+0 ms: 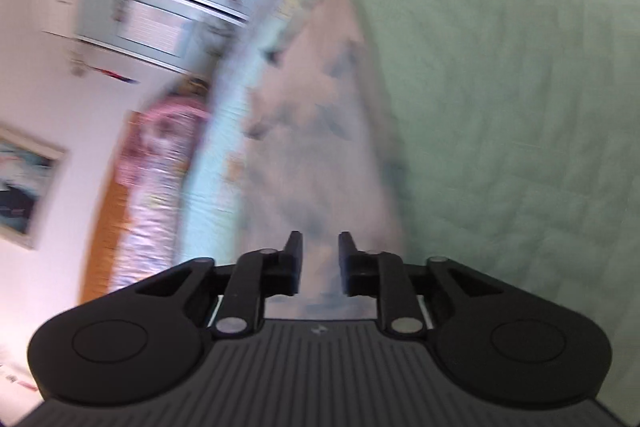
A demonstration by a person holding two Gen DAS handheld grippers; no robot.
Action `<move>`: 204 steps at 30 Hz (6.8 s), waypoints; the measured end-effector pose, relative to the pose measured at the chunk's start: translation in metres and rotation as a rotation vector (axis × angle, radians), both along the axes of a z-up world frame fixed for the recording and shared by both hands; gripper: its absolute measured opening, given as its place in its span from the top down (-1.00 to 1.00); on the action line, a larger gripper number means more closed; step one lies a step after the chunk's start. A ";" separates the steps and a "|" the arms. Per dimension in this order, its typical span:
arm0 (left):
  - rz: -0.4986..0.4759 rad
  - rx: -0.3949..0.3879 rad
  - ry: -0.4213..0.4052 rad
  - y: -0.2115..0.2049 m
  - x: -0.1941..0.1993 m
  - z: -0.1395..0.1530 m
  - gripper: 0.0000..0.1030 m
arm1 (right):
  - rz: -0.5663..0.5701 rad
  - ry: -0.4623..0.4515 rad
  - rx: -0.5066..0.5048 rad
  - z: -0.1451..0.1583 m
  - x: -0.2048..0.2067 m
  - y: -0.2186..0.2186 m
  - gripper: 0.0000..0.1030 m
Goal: Fold clothes
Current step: 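Move both grippers to opposite edges of the folded white shirt bundle, then close the right gripper on the bundle edge while the left gripper grasps the other edge, then lift the folded shirt with both grippers and turn it over, then lower the shirt onto the quilt and open both grippers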
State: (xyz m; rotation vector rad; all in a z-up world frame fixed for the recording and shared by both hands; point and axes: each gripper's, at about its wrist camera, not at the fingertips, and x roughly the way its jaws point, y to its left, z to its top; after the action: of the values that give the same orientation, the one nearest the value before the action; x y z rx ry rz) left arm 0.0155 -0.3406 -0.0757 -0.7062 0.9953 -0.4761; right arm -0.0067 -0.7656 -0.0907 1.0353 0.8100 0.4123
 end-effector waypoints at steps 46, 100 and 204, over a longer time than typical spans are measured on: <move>-0.606 1.275 -0.824 -0.094 -0.081 -0.024 -0.83 | 0.736 -0.663 -1.614 0.016 -0.073 0.126 -0.28; -0.586 1.234 -1.036 -0.101 -0.047 0.015 0.83 | 0.531 -0.858 -1.741 0.039 -0.063 0.142 0.86; -0.069 0.238 -0.221 -0.049 -0.025 0.026 -0.31 | 0.121 -0.072 -0.495 0.021 0.060 -0.006 0.30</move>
State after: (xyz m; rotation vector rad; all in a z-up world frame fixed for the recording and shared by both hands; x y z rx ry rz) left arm -0.0093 -0.3898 -0.0498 -0.3978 0.8519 -0.4755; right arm 0.0536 -0.7720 -0.0693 0.5104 0.8567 0.3261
